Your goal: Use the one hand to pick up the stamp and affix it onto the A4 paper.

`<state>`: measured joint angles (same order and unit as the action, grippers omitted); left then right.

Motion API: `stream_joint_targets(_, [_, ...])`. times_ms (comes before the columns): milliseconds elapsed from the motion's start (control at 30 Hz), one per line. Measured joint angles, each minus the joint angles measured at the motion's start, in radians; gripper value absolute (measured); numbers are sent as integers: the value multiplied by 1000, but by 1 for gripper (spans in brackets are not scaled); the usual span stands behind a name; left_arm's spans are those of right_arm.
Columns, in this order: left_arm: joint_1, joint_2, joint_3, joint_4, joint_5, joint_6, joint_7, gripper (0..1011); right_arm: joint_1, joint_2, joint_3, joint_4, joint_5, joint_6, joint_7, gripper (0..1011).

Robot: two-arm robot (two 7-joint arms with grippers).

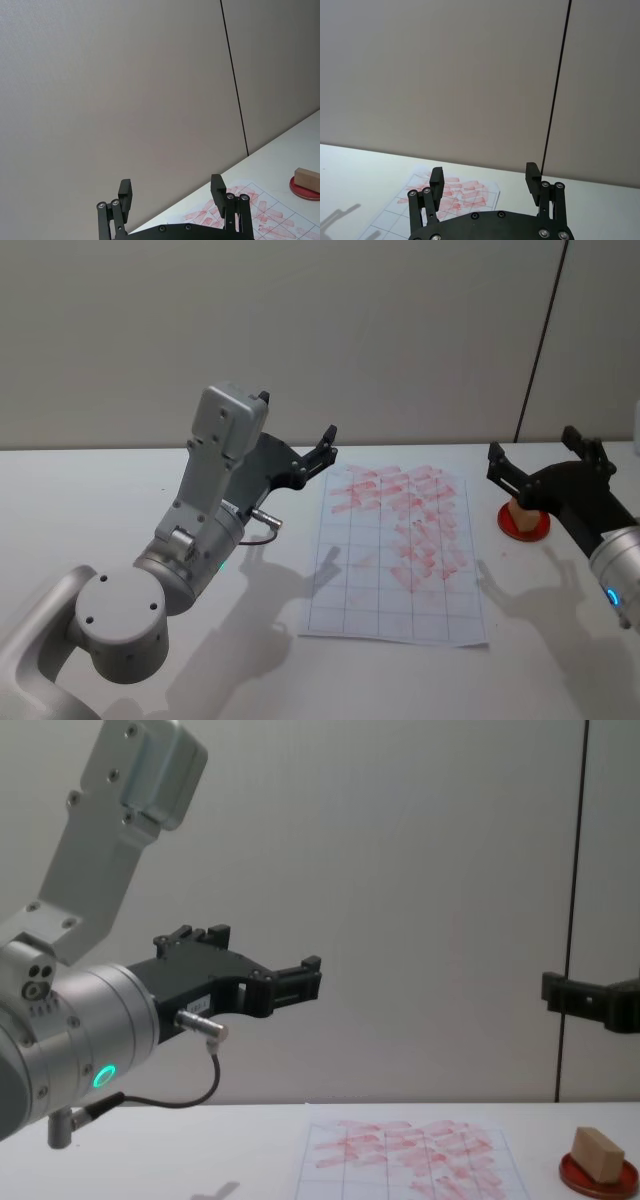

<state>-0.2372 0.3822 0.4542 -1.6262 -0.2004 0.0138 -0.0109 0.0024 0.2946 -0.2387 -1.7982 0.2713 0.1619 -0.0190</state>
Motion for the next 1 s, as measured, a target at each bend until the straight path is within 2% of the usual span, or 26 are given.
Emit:
stream_joint_targets(167, [0,0,0,0,0,0,0,1001,17,-14,3,3,-2,63,-32,1001])
stream_joint_targets(433, [0,0,0,0,0,0,0,1001,48,-25,16,40,-3,127,-53,1001])
stream_joint_targets(1000, [0,0,0,0,0,0,0,1001,106,-46,34,156,0,178,-51,1001])
